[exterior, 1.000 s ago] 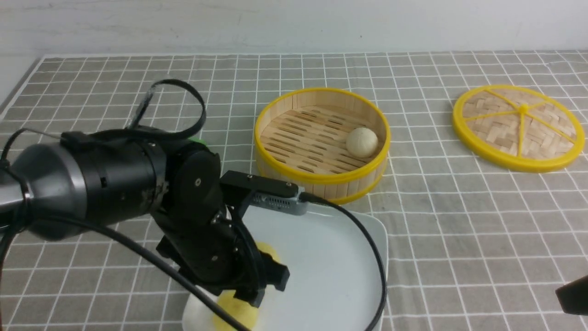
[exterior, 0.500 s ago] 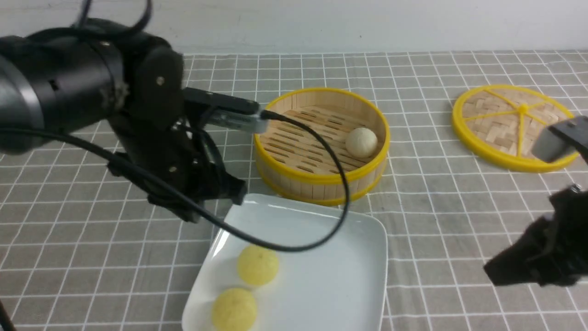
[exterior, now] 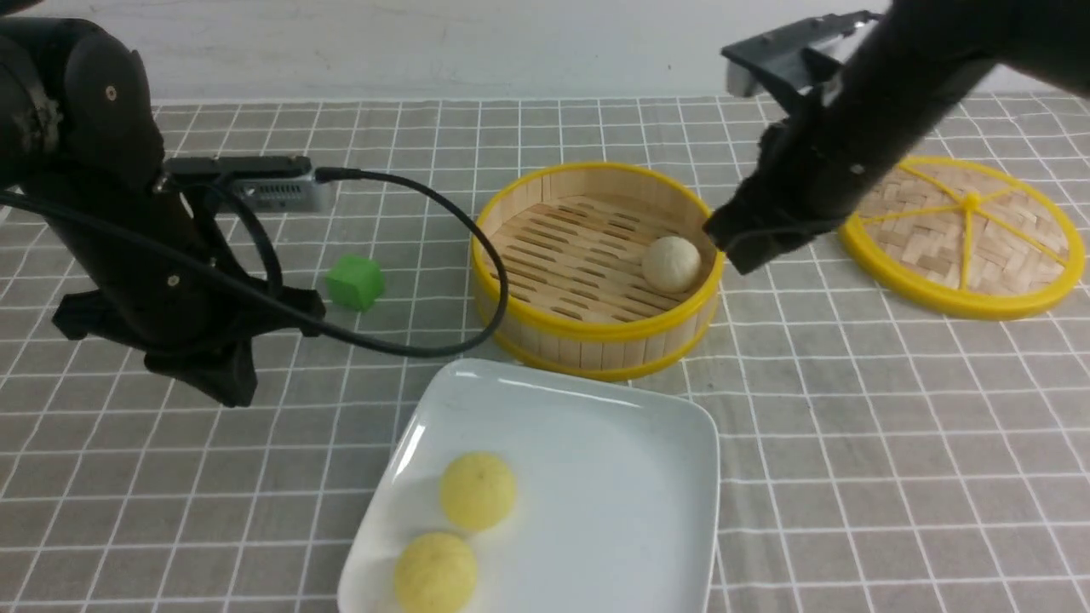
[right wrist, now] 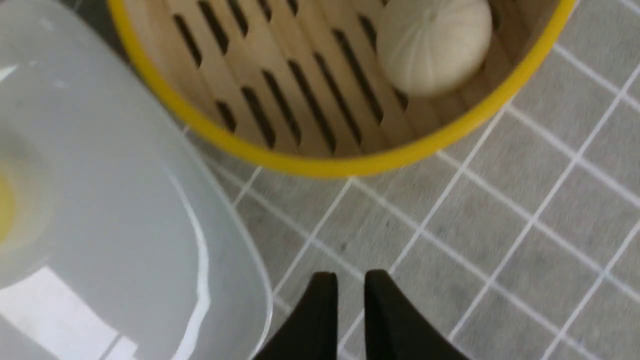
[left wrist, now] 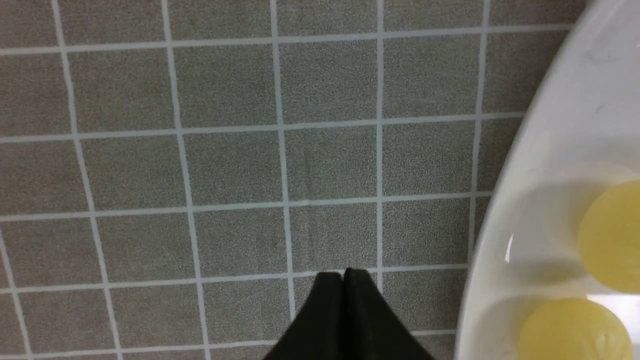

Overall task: Put the steamed buns into the plate on the grey tablecloth.
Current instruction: 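Reach toward a bun in the bamboo steamer with the right gripper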

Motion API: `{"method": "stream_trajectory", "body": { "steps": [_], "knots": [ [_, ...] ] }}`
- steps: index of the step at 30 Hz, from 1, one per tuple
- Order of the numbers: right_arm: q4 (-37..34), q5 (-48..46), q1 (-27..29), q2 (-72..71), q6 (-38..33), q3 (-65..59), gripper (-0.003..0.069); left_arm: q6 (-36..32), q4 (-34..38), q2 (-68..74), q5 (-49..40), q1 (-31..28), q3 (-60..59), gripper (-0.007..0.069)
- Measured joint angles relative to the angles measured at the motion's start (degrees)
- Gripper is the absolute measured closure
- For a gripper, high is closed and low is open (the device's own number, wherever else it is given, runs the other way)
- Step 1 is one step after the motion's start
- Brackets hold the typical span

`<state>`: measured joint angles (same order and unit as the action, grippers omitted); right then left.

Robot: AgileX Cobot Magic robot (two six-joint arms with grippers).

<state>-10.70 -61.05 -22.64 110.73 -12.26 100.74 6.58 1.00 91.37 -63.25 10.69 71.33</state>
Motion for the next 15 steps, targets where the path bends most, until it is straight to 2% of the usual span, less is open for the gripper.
{"method": "stream_trajectory", "body": {
  "steps": [1,6,10,12,15],
  "knots": [
    [0.21,0.07,0.00,1.64,-0.01,2.27,0.0503,0.00,0.11,0.00,0.14,0.00,0.00,0.0620],
    [2.06,1.96,0.00,13.53,-0.01,14.57,0.0305,0.00,0.40,0.00,0.29,0.00,0.00,0.0620],
    [2.66,2.17,0.00,19.51,-0.01,20.38,0.0197,0.00,0.44,0.00,0.29,0.00,0.05,0.0620],
    [2.66,2.54,0.00,21.14,-0.01,21.25,0.0176,0.00,0.46,0.00,0.29,0.00,0.04,0.0618],
    [2.78,3.09,0.00,23.15,0.06,21.53,0.0181,0.00,0.46,0.00,0.29,0.00,0.04,0.0617]
  ]
}}
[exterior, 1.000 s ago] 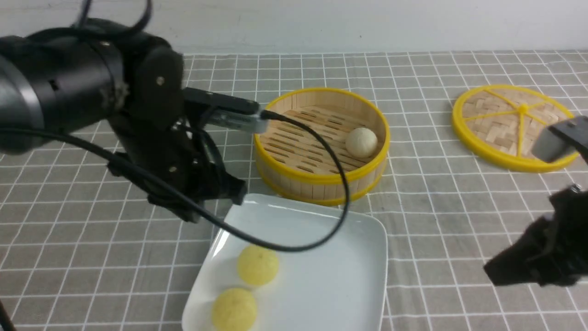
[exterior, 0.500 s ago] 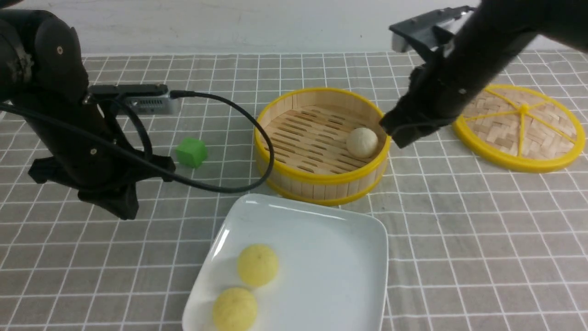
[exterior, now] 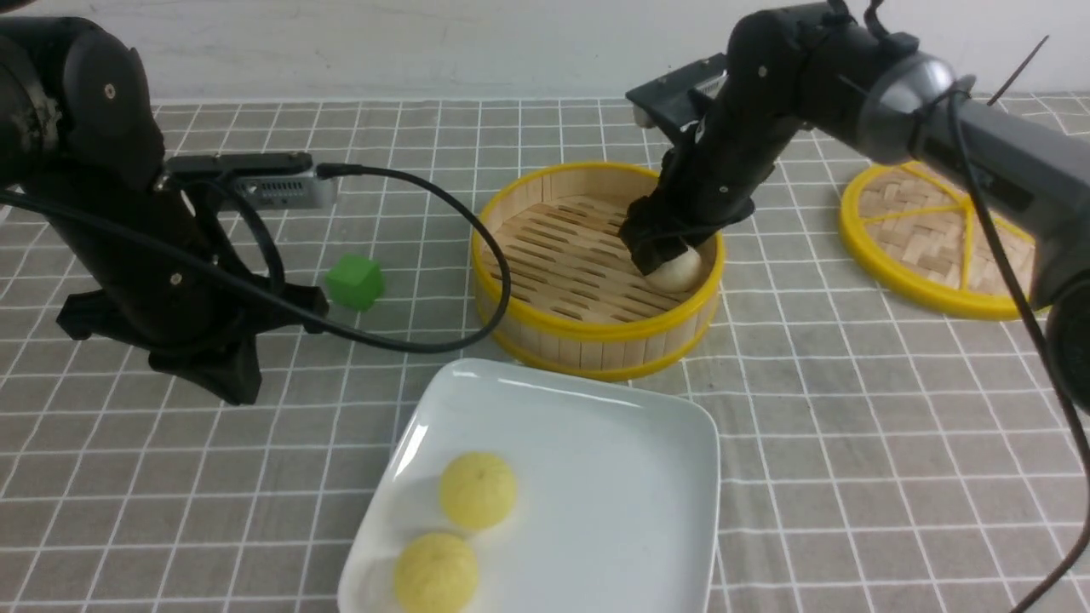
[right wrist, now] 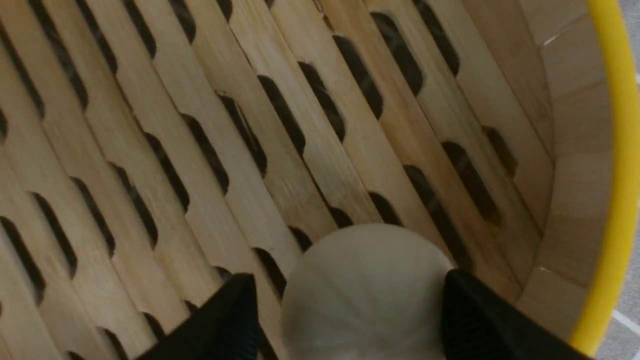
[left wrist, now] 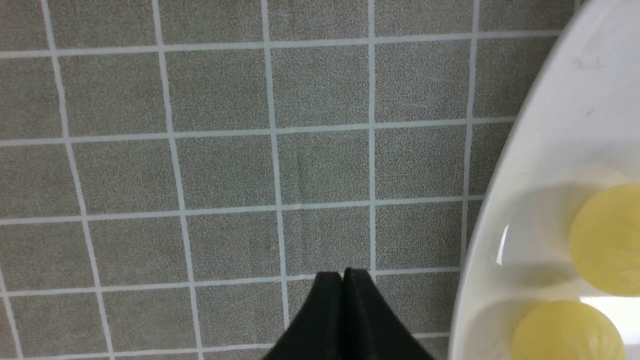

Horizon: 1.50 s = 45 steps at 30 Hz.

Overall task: Put the steamed buns into the plate on the grey tablecloth.
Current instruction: 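Reach toward a bun in the bamboo steamer with the right gripper, then move the steamed bun from the bamboo steamer onto the white plate with the right gripper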

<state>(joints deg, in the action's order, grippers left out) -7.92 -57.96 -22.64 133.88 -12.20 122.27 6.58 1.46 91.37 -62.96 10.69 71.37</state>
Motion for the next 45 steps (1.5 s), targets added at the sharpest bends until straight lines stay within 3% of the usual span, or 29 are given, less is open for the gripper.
{"method": "stream_trajectory", "body": {
  "steps": [4,6,9,11,18,25,33,41,45],
  "knots": [
    [0.71,0.22,0.00,0.90,0.12,0.15,0.0293,0.00,0.05,0.00,0.00,0.00,0.00,0.0617],
    [0.76,0.22,0.00,0.76,0.12,0.42,0.0446,0.00,0.05,0.00,0.32,0.00,0.00,0.0617],
    [0.76,-0.47,0.00,-0.32,0.12,0.41,0.0614,0.00,-0.01,0.00,0.54,0.00,0.00,0.0617],
    [0.76,-1.85,0.00,-1.65,0.12,0.41,0.0636,0.00,-0.07,0.00,0.54,0.00,0.00,0.0617],
    [-2.55,-11.81,-0.09,-11.73,0.18,0.36,0.0636,0.00,-0.06,0.00,0.54,0.00,0.00,0.0617],
    [-7.48,-13.15,-1.22,-24.85,3.95,-3.90,0.0636,0.00,-0.11,0.00,0.60,0.00,0.00,0.0617],
    [-10.32,-13.35,-12.51,-36.72,5.90,-31.25,0.0636,0.00,0.49,0.05,0.66,0.00,0.07,0.0617],
    [-10.12,1.26,-19.75,-32.58,6.01,-43.68,0.0602,0.00,2.25,0.05,1.81,0.00,0.07,0.0617],
    [-9.49,7.97,-19.92,-28.55,7.07,-44.32,0.0492,0.00,2.70,0.05,2.19,0.00,0.07,0.0617]
  ]
}}
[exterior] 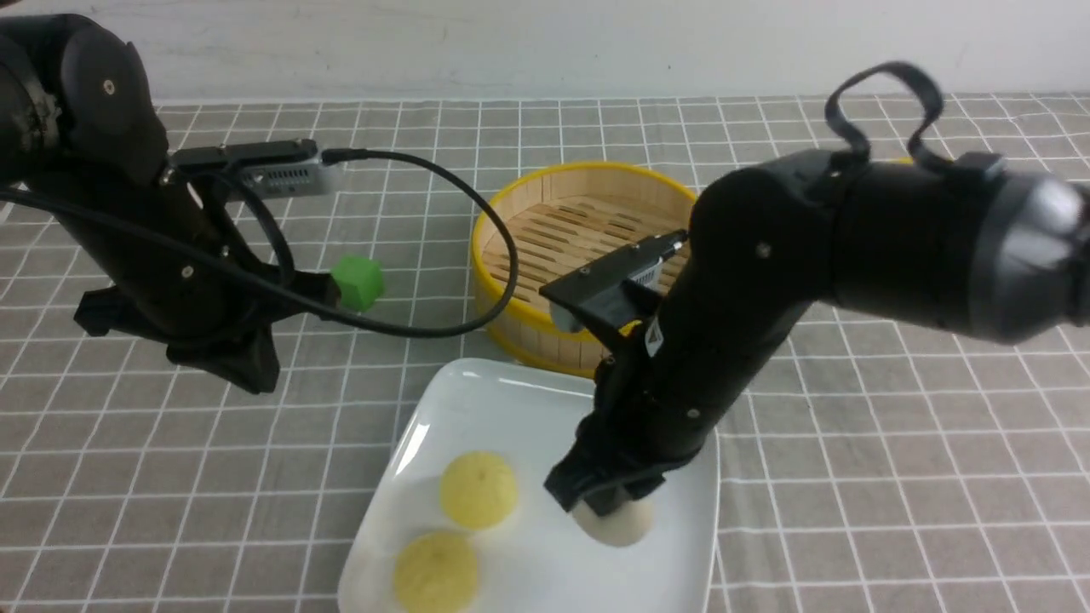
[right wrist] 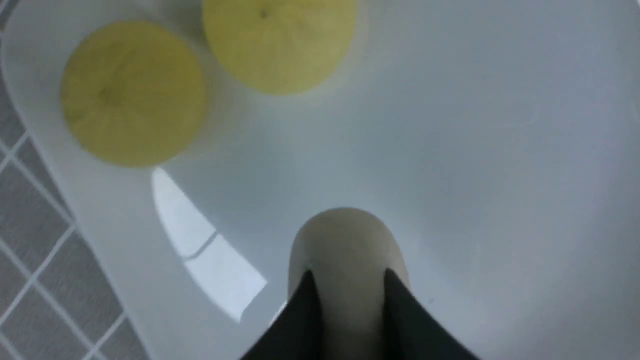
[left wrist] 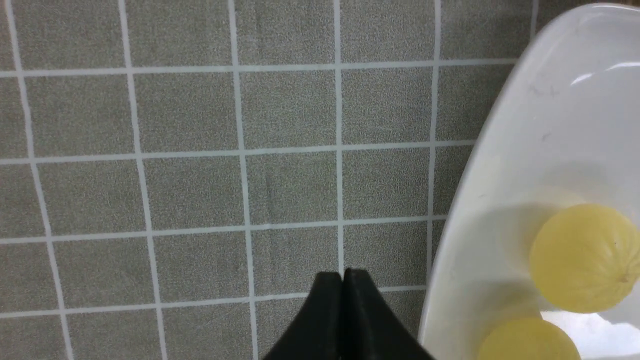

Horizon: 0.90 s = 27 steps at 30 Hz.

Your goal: Put the steamed buns into the plate on the grey tablecloth.

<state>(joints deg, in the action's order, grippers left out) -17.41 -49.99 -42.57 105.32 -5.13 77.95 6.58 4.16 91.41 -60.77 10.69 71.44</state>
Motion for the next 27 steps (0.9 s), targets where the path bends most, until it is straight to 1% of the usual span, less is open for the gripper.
{"method": "stream_trajectory", "body": {
  "steps": [3,4,5,7,9,10,12,14,16,17,18,20,21,22,23,25,26,27],
  "knots": [
    [0.19,2.37,0.00,2.07,0.13,0.00,0.0397,0.00,0.00,0.00,0.34,0.00,0.00,0.0617],
    [0.19,3.10,0.00,3.42,0.16,0.00,0.0323,0.00,0.06,0.00,0.51,0.00,0.00,0.0617],
    [0.26,3.23,0.00,4.12,0.21,0.00,0.0278,0.00,0.06,0.00,0.56,0.00,0.00,0.0617],
    [0.39,3.28,0.00,4.67,0.41,0.00,0.0218,0.00,0.06,0.00,0.58,0.00,0.00,0.0617],
    [1.13,1.58,0.00,5.12,1.47,0.56,0.0130,0.00,0.06,0.00,0.58,0.00,0.00,0.0617],
    [1.59,-0.12,0.00,5.12,1.76,1.41,0.0101,0.00,0.06,0.00,0.58,0.00,0.00,0.0617],
    [2.15,-2.07,0.05,5.12,2.29,2.93,0.0073,0.00,0.06,0.00,0.58,0.00,0.00,0.0617],
    [4.10,-8.27,0.05,5.01,3.87,6.97,0.0043,0.00,0.06,0.00,0.58,0.00,0.00,0.0617],
    [5.86,-12.95,0.05,4.77,5.13,10.03,0.0041,0.00,0.10,0.00,0.58,0.00,0.00,0.0617],
    [7.43,-16.62,0.05,4.42,5.85,12.76,0.0046,0.00,0.18,0.00,0.58,0.00,0.00,0.0617],
    [8.64,-17.99,0.05,4.09,6.21,14.26,0.0055,0.00,0.18,0.00,0.58,0.00,0.00,0.0617],
    [11.70,-18.81,0.05,2.99,7.10,16.69,0.0080,0.00,0.19,0.00,0.58,0.00,0.00,0.0617],
    [14.15,-19.10,0.05,1.54,7.44,17.37,0.0111,0.00,0.33,0.00,0.58,0.00,0.00,0.0617],
    [15.37,-19.17,0.05,1.10,7.63,17.43,0.0120,0.00,0.33,0.00,0.58,0.00,0.00,0.0617],
    [18.16,-19.70,0.05,-0.66,8.54,17.50,0.0162,0.00,0.33,0.00,0.58,0.00,0.00,0.0617],
    [21.23,-20.18,0.05,-3.22,10.15,17.15,0.0232,0.00,0.33,0.00,0.58,0.00,0.00,0.0616],
    [22.66,-20.25,0.05,-5.26,10.67,16.69,0.0288,0.00,0.33,0.00,0.52,0.00,0.00,0.0615],
    [23.16,-20.33,0.05,-6.86,10.93,15.97,0.0329,0.00,0.38,0.00,0.46,0.00,0.00,0.0615]
  ]
}}
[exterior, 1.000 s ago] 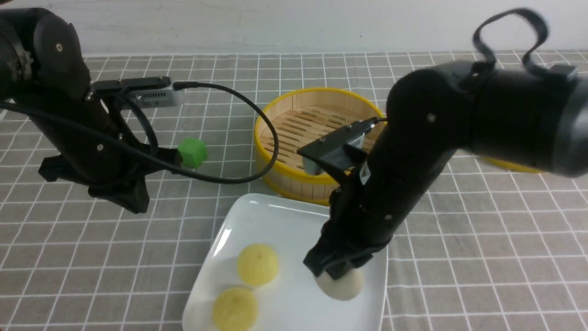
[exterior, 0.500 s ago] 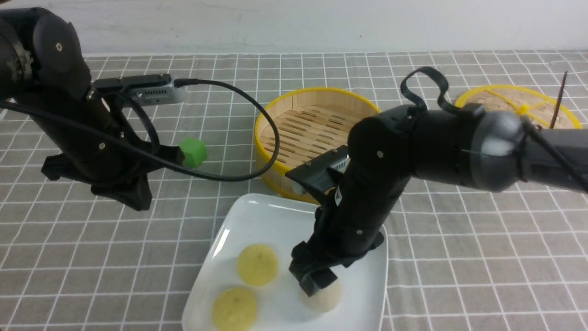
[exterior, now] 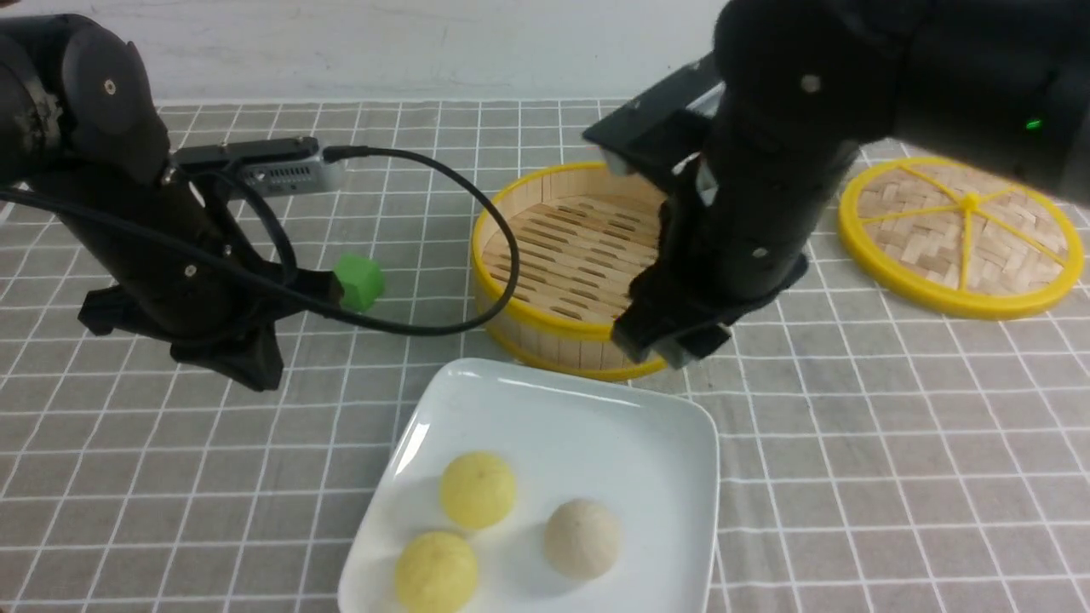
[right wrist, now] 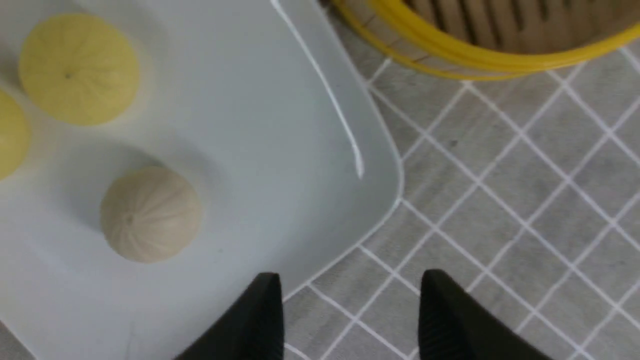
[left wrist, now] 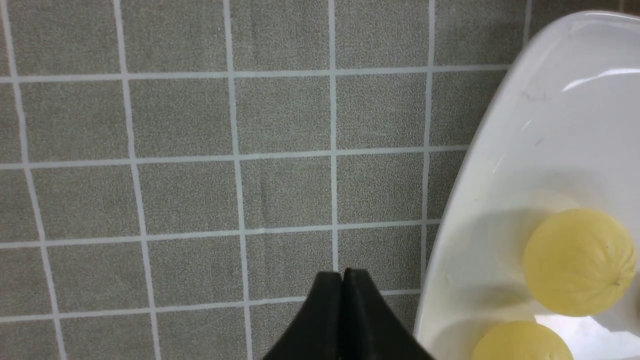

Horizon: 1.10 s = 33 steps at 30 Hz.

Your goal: Put the steamed buns into the plate on the grey tablecloth.

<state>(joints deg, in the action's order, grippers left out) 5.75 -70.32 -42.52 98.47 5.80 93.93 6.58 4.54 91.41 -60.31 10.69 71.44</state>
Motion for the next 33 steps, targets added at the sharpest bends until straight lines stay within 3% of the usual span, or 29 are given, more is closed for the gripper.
{"method": "stream_trajectory", "body": {
  "steps": [1,3,4,5,8,11,14,23,27,33],
  "knots": [
    [0.11,0.00,0.00,-0.43,0.00,0.00,0.0340,0.00,0.00,0.00,0.01,0.00,0.00,0.0614],
    [0.49,-0.10,0.00,-7.01,0.67,-3.37,0.0495,0.00,-0.12,0.00,-0.41,0.00,0.00,0.0613],
    [0.49,-0.07,0.00,-7.60,0.74,-3.67,0.0495,0.00,-0.18,0.00,-0.41,0.00,0.00,0.0613],
    [0.49,-0.18,0.00,-11.89,0.88,-5.96,0.0571,0.00,-0.15,0.00,-0.53,0.00,0.00,0.0613],
    [0.54,-0.53,0.00,-22.81,1.01,-12.41,0.0670,0.00,-0.15,0.00,-0.52,0.00,0.00,0.0610],
    [1.39,-0.10,0.00,-33.09,1.21,-20.26,0.0675,0.00,-0.15,0.00,-0.52,0.00,0.00,0.0608],
    [3.06,7.25,0.00,-43.51,1.21,-29.74,0.0675,0.00,-0.19,0.00,-0.52,0.00,0.00,0.0606],
    [4.65,48.48,0.00,-66.71,1.28,-63.01,0.0674,0.00,-1.63,0.00,-0.52,0.00,0.00,0.0602],
    [5.25,54.98,0.00,-69.74,1.41,-68.80,0.0674,0.00,-2.06,0.00,-0.95,0.00,0.00,0.0602],
    [5.45,55.46,0.00,-70.44,1.41,-69.44,0.0669,0.00,-2.77,0.00,-1.86,0.00,0.00,0.0599]
  ]
}}
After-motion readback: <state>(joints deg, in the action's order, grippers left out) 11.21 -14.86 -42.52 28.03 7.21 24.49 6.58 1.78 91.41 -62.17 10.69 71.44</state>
